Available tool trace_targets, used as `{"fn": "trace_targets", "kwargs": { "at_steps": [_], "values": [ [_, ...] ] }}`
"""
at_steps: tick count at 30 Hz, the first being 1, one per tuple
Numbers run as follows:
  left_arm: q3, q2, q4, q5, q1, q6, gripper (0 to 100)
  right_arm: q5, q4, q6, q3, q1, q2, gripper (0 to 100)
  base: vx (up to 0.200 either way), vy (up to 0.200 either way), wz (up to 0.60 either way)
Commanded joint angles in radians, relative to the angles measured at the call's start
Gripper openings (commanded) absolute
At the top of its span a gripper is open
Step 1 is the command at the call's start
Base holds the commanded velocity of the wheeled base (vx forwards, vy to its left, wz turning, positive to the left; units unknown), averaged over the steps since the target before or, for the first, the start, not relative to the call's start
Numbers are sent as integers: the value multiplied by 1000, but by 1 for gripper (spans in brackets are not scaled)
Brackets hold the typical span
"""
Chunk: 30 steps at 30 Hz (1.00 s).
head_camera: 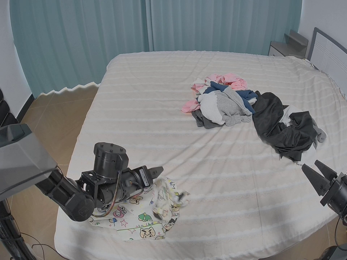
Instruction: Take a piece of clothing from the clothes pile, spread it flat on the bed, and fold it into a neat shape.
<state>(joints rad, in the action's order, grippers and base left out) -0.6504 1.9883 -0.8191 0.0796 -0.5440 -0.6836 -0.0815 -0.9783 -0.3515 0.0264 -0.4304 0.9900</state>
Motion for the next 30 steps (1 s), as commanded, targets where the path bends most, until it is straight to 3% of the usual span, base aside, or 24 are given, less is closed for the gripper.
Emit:
{"fn": "trace_targets", "kwargs": {
  "at_steps": [1, 9, 12, 15, 16, 17, 20, 22, 25, 26, 28, 30],
  "values": [
    [-46, -45, -9, 0, 32, -10, 100, 0, 1, 0, -2, -1, 4, 100, 0, 0, 0],
    [-54, -240, 103, -24, 154, -11, 100, 17, 4, -1, -3, -2, 4, 100, 0, 0, 0],
    [107, -416, 158, -193, 276, -8, 100, 68, 4, -20, 4, -2, 9, 100, 0, 0, 0],
    [259, -571, 167, -419, 417, -5, 100, 149, 1, -89, 73, -4, 67, 100, 0, 0, 0],
    [259, -571, 167, -419, 417, -5, 100, 149, 1, -89, 73, -4, 67, 100, 0, 0, 0],
    [337, -640, 172, -527, 521, -4, 100, 170, 9, -149, 152, -7, 148, 100, 0, 0, 0],
    [407, -669, 170, -593, 631, -1, 100, 180, 29, -187, 218, -47, 251, 100, 0, 0, 0],
    [449, -672, 163, -647, 740, -4, 100, 180, 44, -230, 268, -123, 361, 100, 0, 0, 0],
    [456, -726, 169, -778, 882, -28, 100, 175, 40, -316, 354, -208, 509, 100, 0, 0, 0],
    [456, -726, 169, -778, 882, -28, 100, 175, 40, -316, 354, -208, 509, 100, 0, 0, 0],
    [460, -786, 172, -942, 1010, -103, 100, 172, 43, -350, 463, -223, 685, 100, 0, 0, 0],
    [459, -804, 170, -1006, 1067, -146, 100, 177, 47, -353, 529, -222, 771, 100, 0, 0, 0]
  ]
}}
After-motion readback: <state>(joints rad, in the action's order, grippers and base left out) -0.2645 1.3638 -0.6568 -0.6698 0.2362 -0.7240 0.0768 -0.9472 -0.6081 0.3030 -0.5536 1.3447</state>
